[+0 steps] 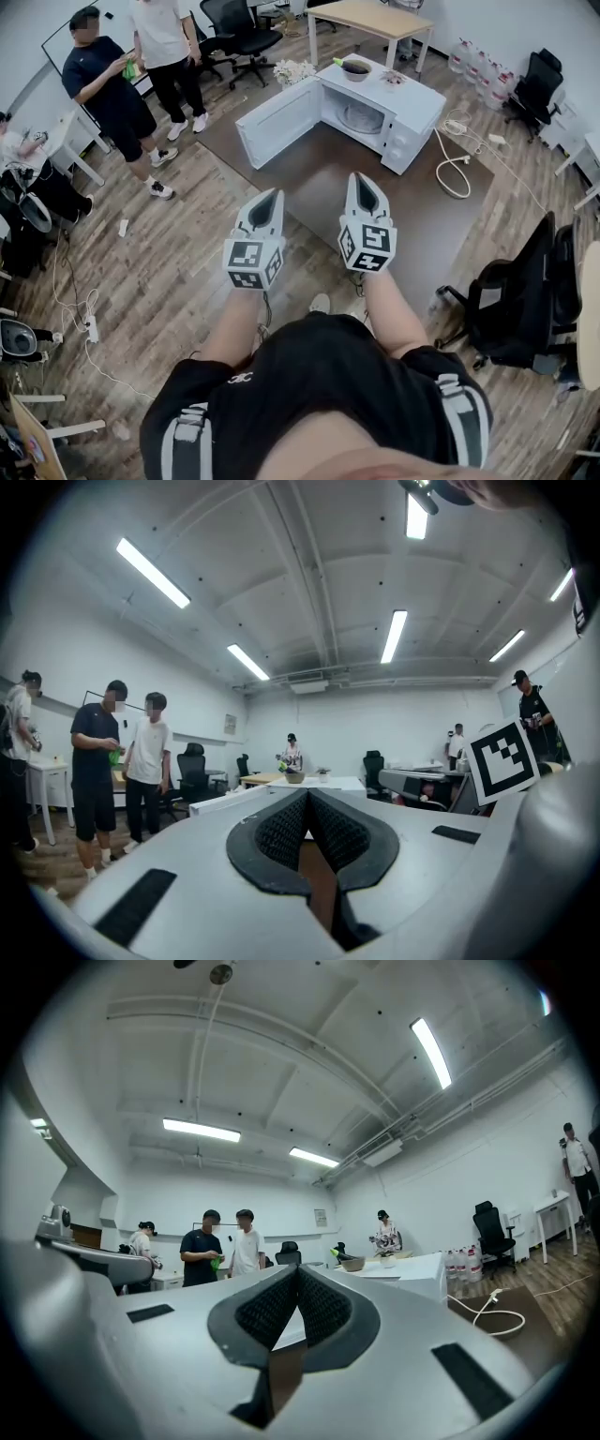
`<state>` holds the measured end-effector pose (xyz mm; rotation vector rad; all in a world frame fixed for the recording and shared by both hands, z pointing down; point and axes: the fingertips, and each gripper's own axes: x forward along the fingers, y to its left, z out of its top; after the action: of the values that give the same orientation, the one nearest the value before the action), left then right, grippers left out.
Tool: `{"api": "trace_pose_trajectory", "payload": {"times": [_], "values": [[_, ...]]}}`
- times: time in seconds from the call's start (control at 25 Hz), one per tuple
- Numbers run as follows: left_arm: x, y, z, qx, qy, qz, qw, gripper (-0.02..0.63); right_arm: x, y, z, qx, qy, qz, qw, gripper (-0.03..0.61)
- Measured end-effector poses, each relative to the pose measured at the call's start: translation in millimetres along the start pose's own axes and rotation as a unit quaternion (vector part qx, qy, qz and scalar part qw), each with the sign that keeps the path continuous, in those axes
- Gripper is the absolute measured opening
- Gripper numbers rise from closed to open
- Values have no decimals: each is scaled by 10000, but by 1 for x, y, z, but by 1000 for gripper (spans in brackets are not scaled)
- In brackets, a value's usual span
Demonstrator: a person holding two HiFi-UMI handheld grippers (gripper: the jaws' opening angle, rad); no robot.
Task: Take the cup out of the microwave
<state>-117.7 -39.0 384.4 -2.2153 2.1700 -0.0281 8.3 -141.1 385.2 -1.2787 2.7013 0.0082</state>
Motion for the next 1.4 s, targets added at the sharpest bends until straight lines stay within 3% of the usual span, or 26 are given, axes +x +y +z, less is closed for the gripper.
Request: {"api": "trace_pose_trajectory", "payload": {"times": [0.28, 0.48, 0.88, 1.4], "values": [[121, 40, 10, 59, 38, -330, 9994, 2, 108, -45, -3, 12, 33, -292, 9996, 2], [181, 53, 7, -5, 99, -550, 9984, 2, 155, -71, -12, -18, 132, -497, 9987, 2], [259, 61, -9, -131, 151, -1206, 9925, 2, 197, -96, -29, -183, 213, -978, 9948, 2], [347, 97, -14, -92, 86, -2297, 9732, 2, 261, -107, -46, -245, -4, -1892, 9816, 2]]}}
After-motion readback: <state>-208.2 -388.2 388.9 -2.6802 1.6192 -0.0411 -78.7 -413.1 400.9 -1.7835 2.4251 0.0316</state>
